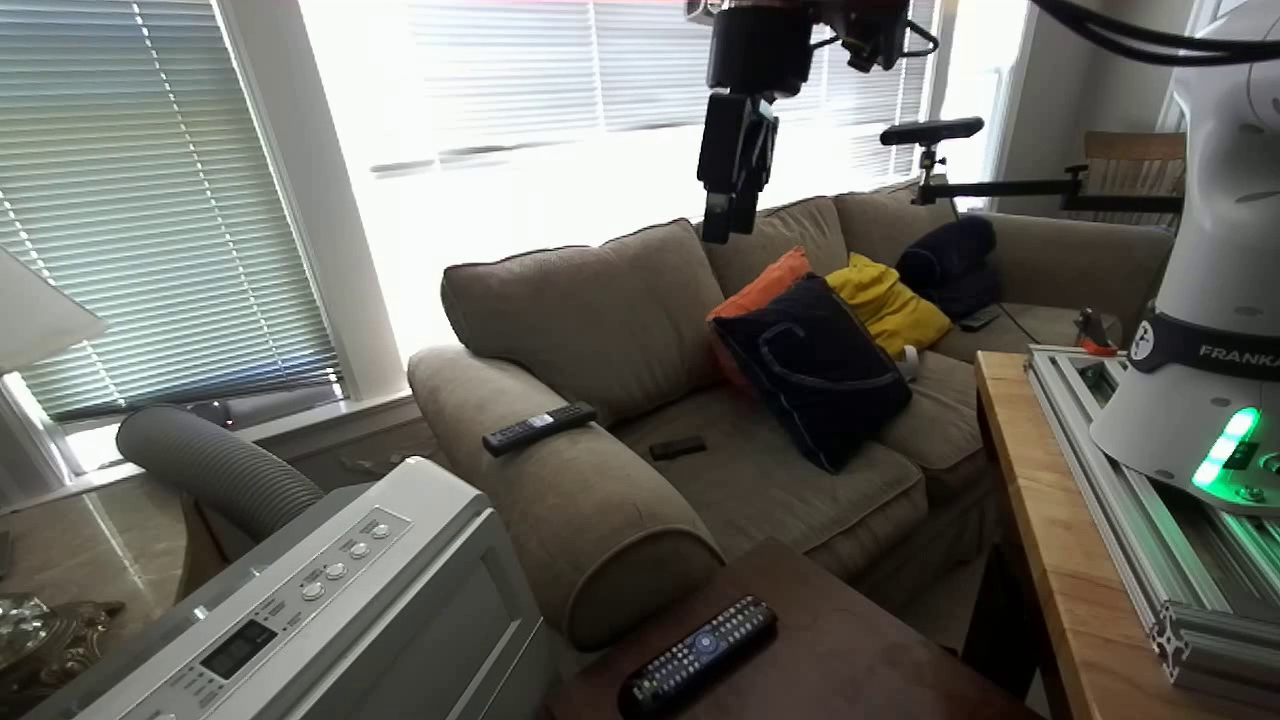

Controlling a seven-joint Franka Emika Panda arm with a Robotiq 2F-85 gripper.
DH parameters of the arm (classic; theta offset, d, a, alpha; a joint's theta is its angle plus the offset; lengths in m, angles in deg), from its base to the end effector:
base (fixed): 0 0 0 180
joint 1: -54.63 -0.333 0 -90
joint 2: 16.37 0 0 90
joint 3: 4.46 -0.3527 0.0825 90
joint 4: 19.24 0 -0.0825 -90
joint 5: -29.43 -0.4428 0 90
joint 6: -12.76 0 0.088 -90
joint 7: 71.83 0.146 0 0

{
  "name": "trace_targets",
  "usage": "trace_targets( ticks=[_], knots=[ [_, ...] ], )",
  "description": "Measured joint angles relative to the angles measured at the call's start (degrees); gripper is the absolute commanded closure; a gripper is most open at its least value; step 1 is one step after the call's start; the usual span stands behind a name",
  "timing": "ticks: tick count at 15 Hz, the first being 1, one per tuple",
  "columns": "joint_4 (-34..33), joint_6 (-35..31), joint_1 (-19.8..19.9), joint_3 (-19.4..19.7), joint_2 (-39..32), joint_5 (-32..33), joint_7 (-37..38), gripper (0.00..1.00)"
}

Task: Put the remote on the table

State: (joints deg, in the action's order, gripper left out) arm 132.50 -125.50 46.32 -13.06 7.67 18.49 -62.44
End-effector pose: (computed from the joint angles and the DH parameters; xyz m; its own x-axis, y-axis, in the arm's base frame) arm 0.4265 0.1313 0.3540 0.9870 -0.0164 0.1598 0.0025 -0.9931 -0.1172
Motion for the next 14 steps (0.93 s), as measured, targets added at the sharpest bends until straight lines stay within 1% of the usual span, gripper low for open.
trace_targets(
  ticks=[3, 5, 8, 11, 14],
  knots=[
    [-1.36, -6.94, -0.06, 0.21, -5.11, 0.01, -1.80, 0.00],
    [-3.01, -11.81, -0.10, 0.31, -9.74, 0.06, -3.69, 0.00],
    [-7.32, -16.05, 0.04, 0.41, -17.36, 1.28, -5.52, 0.00],
    [-13.23, -17.22, 0.79, 0.86, -24.50, 6.59, -5.50, 0.00],
    [-19.80, -17.33, 1.41, 2.99, -30.87, 14.38, -3.00, 0.00]
  ],
)
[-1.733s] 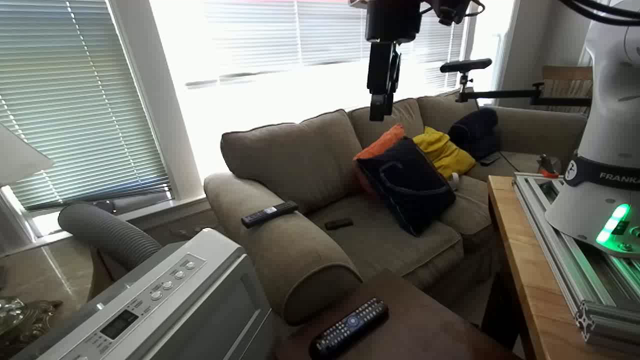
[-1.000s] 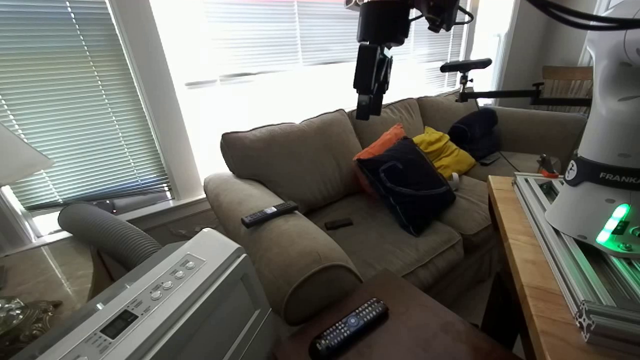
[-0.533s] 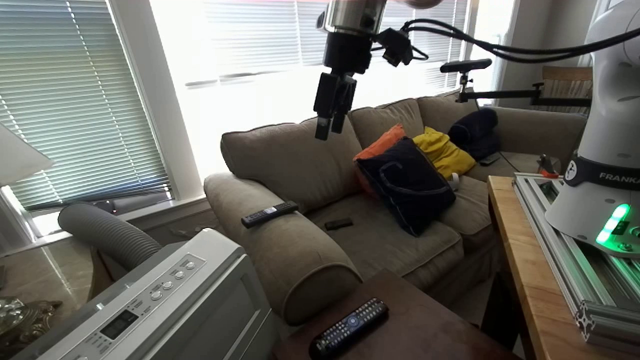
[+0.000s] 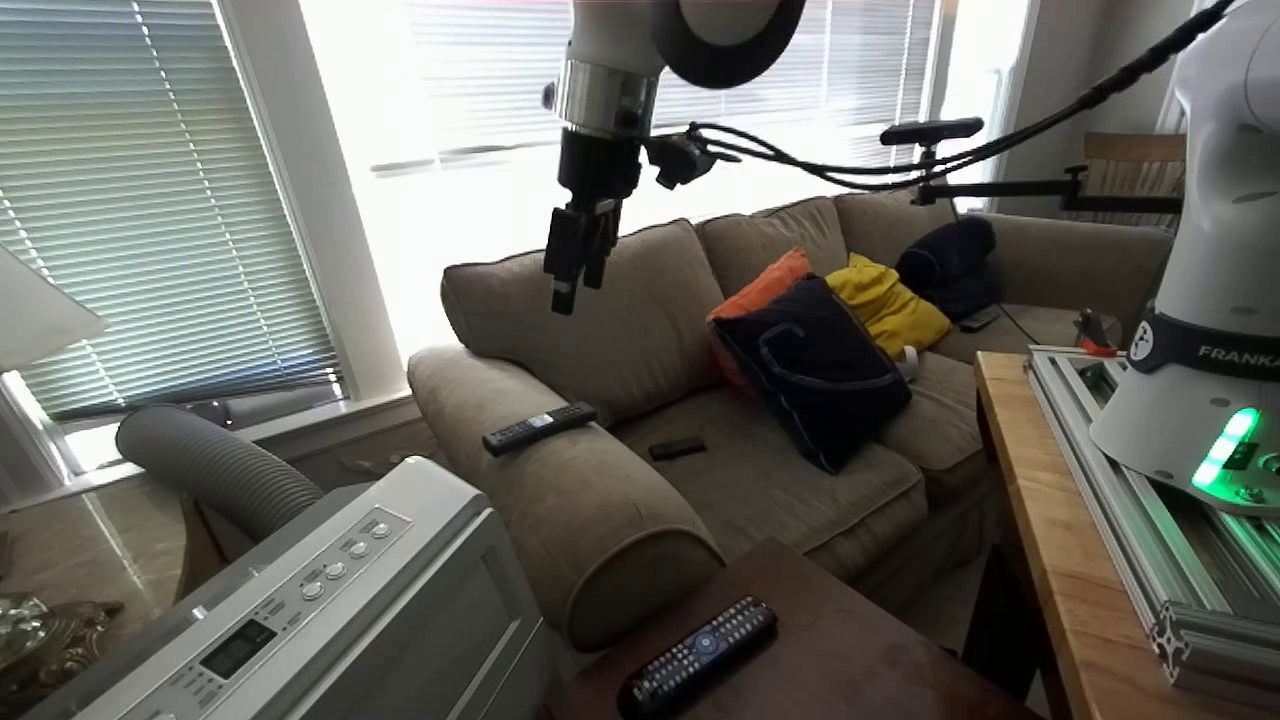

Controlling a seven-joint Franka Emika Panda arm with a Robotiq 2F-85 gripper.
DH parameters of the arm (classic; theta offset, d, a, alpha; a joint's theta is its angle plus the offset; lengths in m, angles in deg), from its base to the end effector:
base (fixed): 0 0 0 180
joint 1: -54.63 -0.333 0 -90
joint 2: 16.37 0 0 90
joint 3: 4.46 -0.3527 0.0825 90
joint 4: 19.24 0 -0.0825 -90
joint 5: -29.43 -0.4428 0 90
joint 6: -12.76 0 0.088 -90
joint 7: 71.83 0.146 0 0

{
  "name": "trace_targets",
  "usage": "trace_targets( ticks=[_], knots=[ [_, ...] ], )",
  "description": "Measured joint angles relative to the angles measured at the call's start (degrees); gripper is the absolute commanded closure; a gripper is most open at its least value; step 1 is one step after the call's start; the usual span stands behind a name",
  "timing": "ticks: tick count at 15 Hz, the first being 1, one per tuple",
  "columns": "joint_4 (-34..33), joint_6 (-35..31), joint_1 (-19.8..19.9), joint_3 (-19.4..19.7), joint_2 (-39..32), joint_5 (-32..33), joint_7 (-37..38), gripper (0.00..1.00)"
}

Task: Put the remote on the table

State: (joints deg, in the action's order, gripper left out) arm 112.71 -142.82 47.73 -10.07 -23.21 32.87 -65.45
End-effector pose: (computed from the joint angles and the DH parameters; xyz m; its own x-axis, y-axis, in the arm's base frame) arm 0.5895 0.1322 0.2806 0.9455 0.1476 0.2903 0.1556 -0.9878 -0.0043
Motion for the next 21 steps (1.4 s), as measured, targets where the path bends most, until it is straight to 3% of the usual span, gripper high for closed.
trace_targets(
  ticks=[5, 8, 13, 16, 21],
  knots=[
    [-9.51, 1.23, -0.74, 5.56, -8.54, 11.03, 4.99, 0.00],
    [-14.12, 2.75, -1.59, 7.82, -12.41, 12.43, 7.47, 0.00],
    [-15.27, 2.98, -1.86, 7.82, -13.41, 12.35, 7.36, 0.00],
    [-17.24, 1.18, -0.94, 7.72, -15.87, 12.35, 0.64, 0.00],
    [-26.97, 2.00, 4.33, 5.85, -25.62, 11.71, -15.29, 0.00]
  ],
)
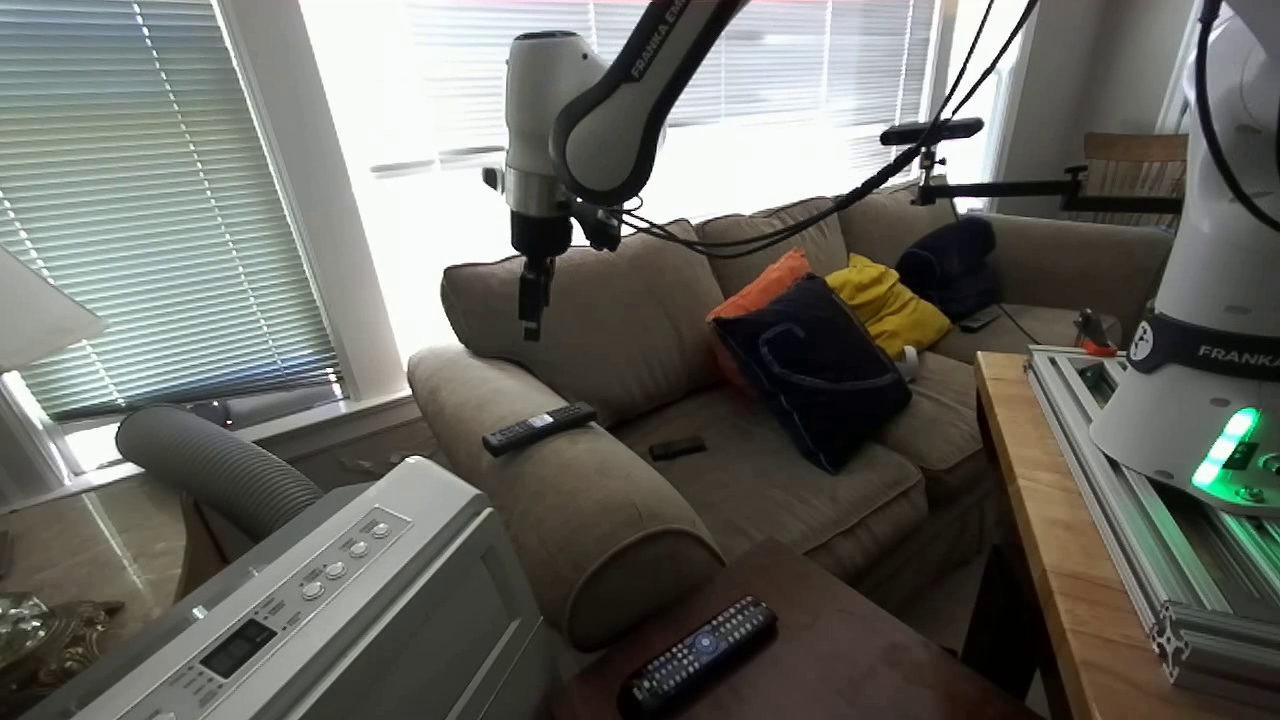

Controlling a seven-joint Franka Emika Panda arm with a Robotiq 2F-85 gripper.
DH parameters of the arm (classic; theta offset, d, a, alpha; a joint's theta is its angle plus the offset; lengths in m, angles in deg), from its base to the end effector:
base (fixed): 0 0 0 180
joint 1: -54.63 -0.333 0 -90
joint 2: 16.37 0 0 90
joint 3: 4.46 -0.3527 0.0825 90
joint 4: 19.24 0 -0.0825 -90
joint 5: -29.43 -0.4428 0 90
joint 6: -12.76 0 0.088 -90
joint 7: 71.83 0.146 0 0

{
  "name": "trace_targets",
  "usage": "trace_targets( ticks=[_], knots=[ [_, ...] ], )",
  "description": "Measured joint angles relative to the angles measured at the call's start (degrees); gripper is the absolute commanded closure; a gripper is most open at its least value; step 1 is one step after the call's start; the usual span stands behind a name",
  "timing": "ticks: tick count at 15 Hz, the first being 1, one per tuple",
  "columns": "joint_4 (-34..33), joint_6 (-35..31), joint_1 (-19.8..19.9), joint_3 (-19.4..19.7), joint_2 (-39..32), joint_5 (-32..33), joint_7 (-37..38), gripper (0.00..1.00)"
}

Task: Put the remote on the table

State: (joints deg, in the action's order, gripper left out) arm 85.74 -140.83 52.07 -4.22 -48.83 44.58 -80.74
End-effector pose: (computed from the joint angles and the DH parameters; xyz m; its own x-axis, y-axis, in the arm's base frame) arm 0.7432 0.0339 0.1999 0.8800 0.4178 0.2258 0.3728 -0.9023 0.2165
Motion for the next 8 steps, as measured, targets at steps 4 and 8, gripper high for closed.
trace_targets(
  ticks=[4, 8],
  knots=[
    [-9.13, 5.32, 2.65, -0.02, -8.36, 0.00, -7.11, 0.00],
    [-17.00, 10.13, 3.69, 0.89, -15.27, 0.21, -10.63, 0.00]
  ],
)
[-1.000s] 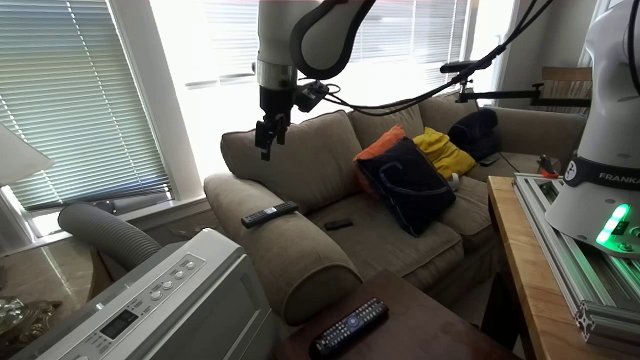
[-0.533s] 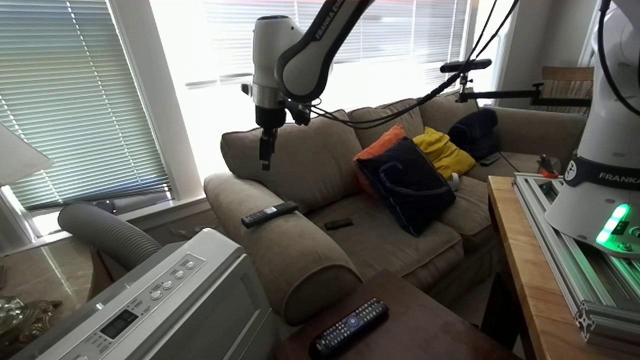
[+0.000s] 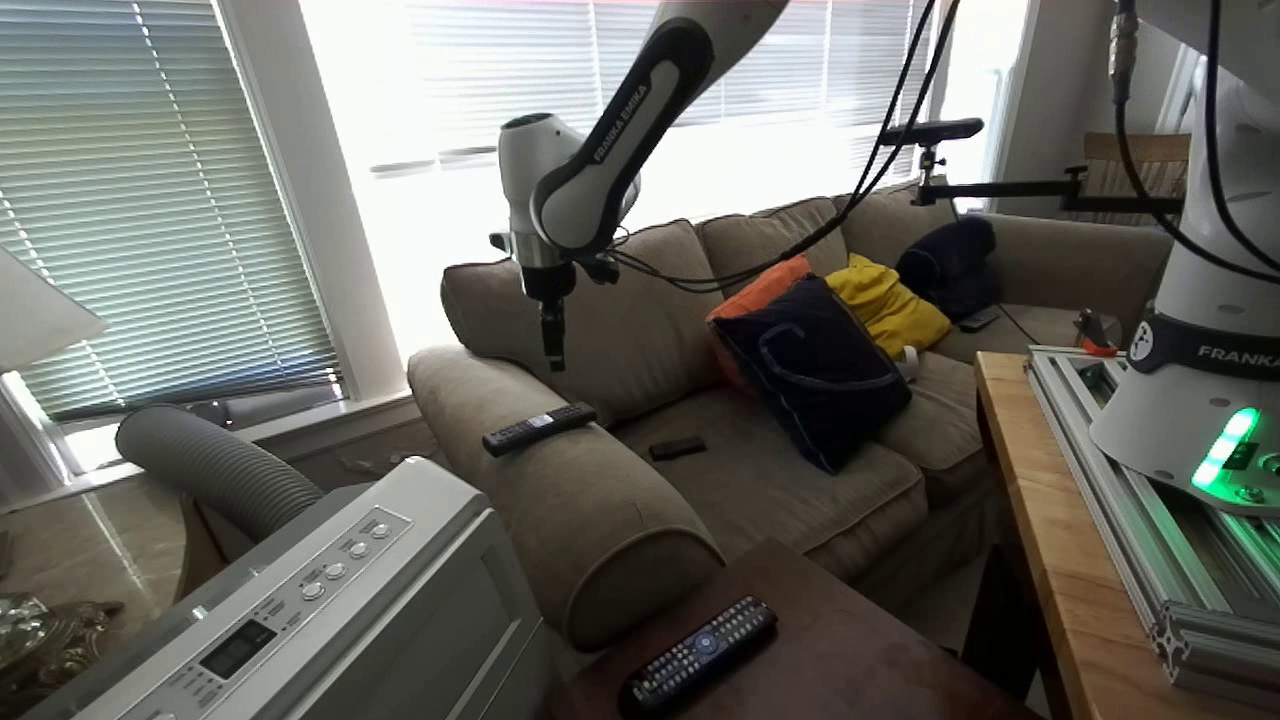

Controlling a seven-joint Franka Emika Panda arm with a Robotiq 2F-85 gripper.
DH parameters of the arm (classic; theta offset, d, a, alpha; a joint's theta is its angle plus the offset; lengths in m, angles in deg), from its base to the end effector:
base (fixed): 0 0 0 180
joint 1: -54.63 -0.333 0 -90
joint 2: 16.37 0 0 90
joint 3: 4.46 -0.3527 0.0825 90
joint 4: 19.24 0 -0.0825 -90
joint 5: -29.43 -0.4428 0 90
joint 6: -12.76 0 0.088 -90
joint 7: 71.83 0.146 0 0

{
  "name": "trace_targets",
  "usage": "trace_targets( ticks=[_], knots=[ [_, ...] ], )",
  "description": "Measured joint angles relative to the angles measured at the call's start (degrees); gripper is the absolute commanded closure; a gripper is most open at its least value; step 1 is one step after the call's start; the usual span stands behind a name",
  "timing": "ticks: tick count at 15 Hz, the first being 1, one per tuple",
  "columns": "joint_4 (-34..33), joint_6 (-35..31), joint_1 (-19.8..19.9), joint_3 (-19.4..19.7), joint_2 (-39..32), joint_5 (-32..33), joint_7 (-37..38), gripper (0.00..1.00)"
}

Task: Put the remote on the table

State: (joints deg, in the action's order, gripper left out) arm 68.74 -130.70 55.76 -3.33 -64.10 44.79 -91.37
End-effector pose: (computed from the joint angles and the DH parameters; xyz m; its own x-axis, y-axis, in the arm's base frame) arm 0.7914 -0.0336 0.1176 0.8678 0.4953 0.0388 0.4754 -0.8505 0.2250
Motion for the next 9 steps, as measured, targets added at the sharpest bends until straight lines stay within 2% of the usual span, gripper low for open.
trace_targets(
  ticks=[5, 9],
  knots=[
    [-2.32, -0.19, 0.00, 0.03, -2.12, 0.03, -0.37, 0.00],
    [-2.31, -0.87, 0.87, -1.97, -2.80, -0.02, -4.68, 0.00]
  ],
)
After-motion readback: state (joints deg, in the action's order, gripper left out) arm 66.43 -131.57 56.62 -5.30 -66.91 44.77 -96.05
